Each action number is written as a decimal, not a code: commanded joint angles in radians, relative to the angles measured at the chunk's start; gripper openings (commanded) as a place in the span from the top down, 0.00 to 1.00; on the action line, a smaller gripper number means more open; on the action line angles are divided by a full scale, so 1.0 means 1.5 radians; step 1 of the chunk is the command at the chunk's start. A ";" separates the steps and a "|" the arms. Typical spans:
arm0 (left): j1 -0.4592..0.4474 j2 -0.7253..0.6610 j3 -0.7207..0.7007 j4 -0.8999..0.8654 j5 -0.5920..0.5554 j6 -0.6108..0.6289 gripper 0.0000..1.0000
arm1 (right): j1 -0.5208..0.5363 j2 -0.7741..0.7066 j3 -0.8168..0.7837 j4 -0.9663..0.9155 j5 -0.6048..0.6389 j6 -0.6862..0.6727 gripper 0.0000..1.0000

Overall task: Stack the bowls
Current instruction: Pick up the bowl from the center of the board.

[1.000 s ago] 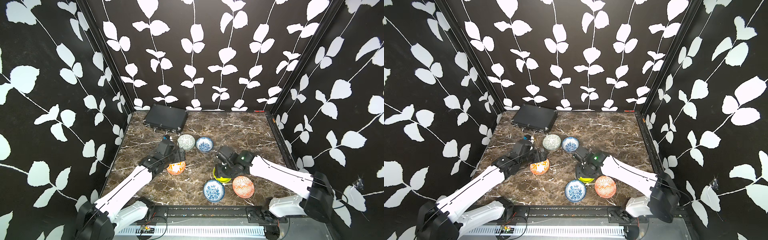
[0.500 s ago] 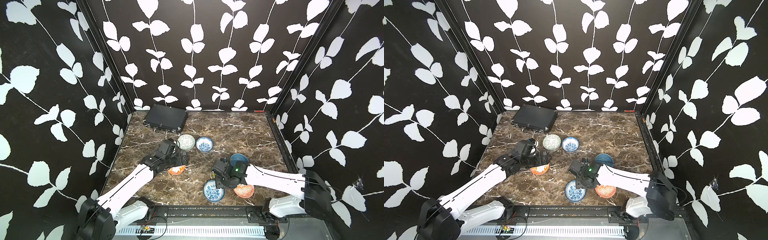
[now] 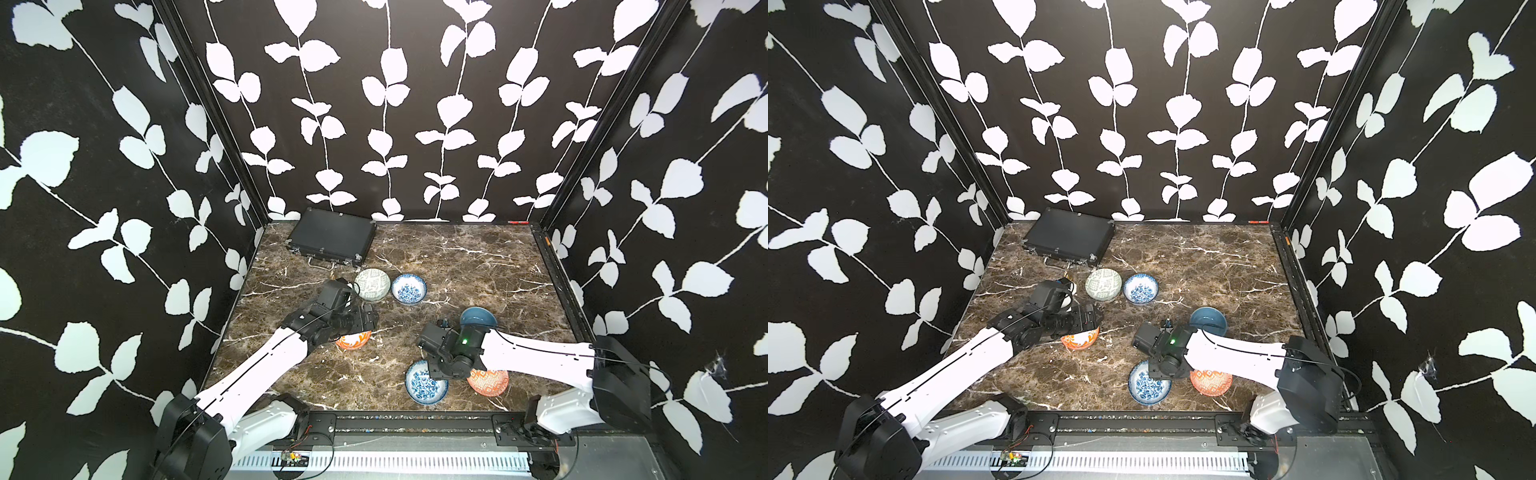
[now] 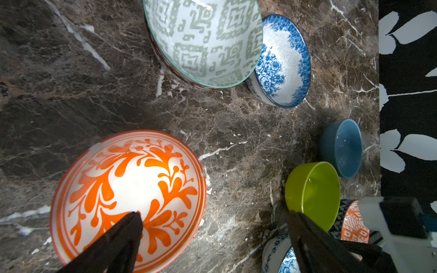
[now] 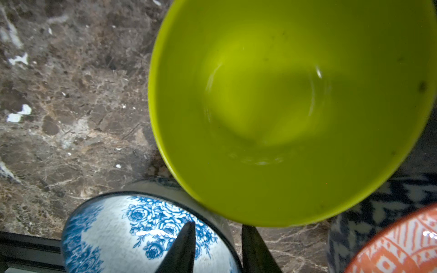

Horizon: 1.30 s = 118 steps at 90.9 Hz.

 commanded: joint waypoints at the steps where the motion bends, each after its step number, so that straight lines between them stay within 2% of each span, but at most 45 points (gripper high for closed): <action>1: 0.004 -0.004 -0.002 -0.008 -0.008 -0.003 0.02 | 0.006 0.018 0.018 -0.010 0.002 -0.005 0.66; 18: 0.004 0.009 0.004 -0.007 -0.008 -0.002 0.01 | 0.006 0.034 0.030 -0.009 -0.006 -0.019 0.72; 29: 0.004 0.015 0.008 -0.010 -0.008 0.001 0.01 | 0.006 0.047 0.038 -0.008 -0.012 -0.026 0.81; 64: 0.004 0.015 0.009 -0.011 -0.011 0.003 0.02 | 0.007 0.072 0.063 -0.007 -0.026 -0.048 1.00; 82: 0.004 0.008 0.007 -0.011 -0.016 0.002 0.01 | 0.011 0.078 0.088 -0.014 -0.032 -0.056 1.00; 97: 0.004 -0.036 -0.011 -0.007 -0.044 -0.004 0.02 | 0.007 0.055 0.104 -0.023 -0.024 -0.050 1.00; 118: 0.004 -0.094 -0.031 -0.008 -0.072 -0.011 0.02 | -0.073 0.022 0.157 -0.052 -0.041 -0.096 1.00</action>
